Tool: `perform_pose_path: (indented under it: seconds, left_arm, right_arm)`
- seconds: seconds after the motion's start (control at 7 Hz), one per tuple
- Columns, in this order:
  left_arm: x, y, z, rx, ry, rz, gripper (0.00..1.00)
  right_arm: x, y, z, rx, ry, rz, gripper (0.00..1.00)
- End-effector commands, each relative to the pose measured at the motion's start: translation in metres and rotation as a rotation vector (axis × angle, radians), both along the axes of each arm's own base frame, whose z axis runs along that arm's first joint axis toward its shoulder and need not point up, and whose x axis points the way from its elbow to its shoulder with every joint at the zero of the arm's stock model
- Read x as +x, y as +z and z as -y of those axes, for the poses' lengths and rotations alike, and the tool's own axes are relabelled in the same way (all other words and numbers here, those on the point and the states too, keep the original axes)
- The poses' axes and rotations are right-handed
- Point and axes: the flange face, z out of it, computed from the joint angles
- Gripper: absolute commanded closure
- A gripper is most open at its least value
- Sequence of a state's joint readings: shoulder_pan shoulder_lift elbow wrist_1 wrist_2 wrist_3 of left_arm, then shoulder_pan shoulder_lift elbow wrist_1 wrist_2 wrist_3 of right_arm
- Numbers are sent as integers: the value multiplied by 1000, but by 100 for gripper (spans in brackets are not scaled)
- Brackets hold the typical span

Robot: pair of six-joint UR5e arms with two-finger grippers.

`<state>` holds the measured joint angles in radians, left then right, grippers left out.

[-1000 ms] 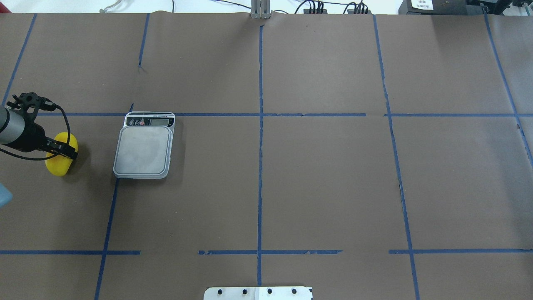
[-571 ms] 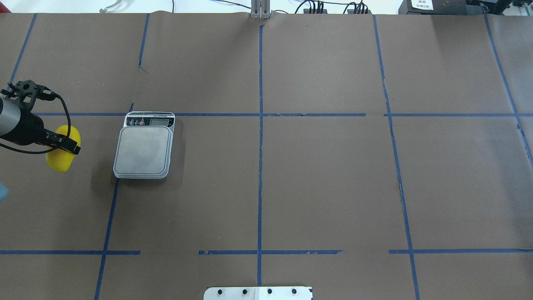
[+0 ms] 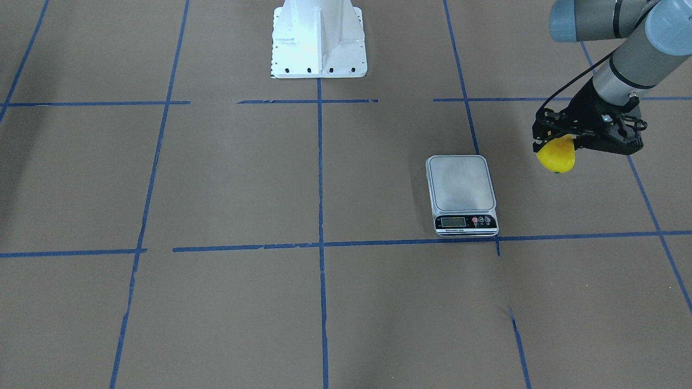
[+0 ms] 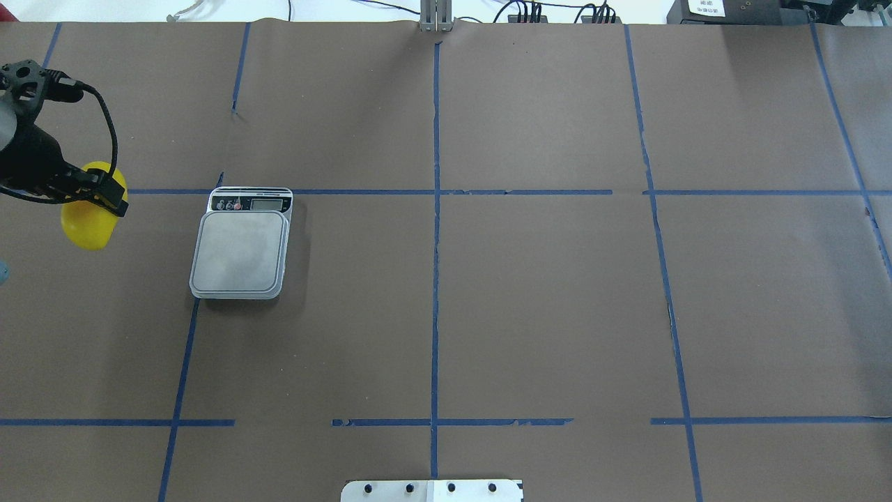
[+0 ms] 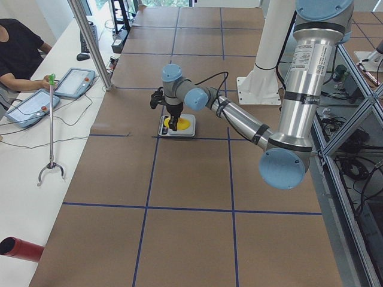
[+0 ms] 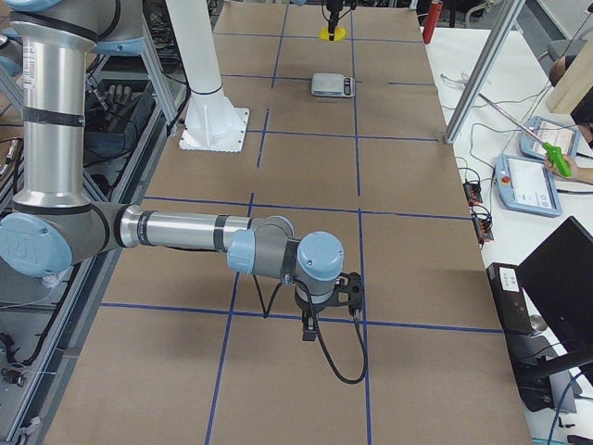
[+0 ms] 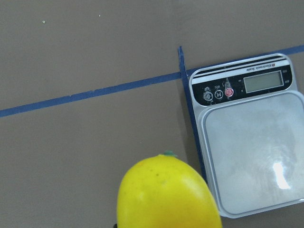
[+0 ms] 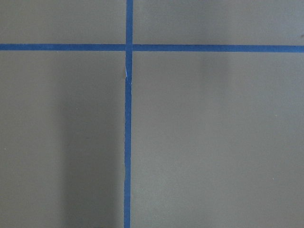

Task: Weigh mango
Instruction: 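Lift the mango with the left gripper and carry it toward the scale, then lower the mango onto the scale tray and open the left gripper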

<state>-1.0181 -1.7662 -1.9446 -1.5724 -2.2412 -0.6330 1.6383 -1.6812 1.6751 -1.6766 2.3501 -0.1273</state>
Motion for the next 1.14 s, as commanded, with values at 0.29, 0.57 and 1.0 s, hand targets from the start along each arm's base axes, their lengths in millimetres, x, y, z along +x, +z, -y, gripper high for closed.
perform_pose_path:
  seconds: [0.29, 0.57, 1.0]
  left_arm:
    - [141, 13, 13, -113, -20, -92, 100]
    - [147, 13, 17, -111, -13, -90, 100]
    - [146, 13, 17, -92, -24, -84, 0]
  right_arm:
    - [0, 1, 0, -2, 0, 0, 0]
    - [0, 0, 0, 1, -1, 0, 0]
    - [0, 0, 0, 1, -1, 0, 0]
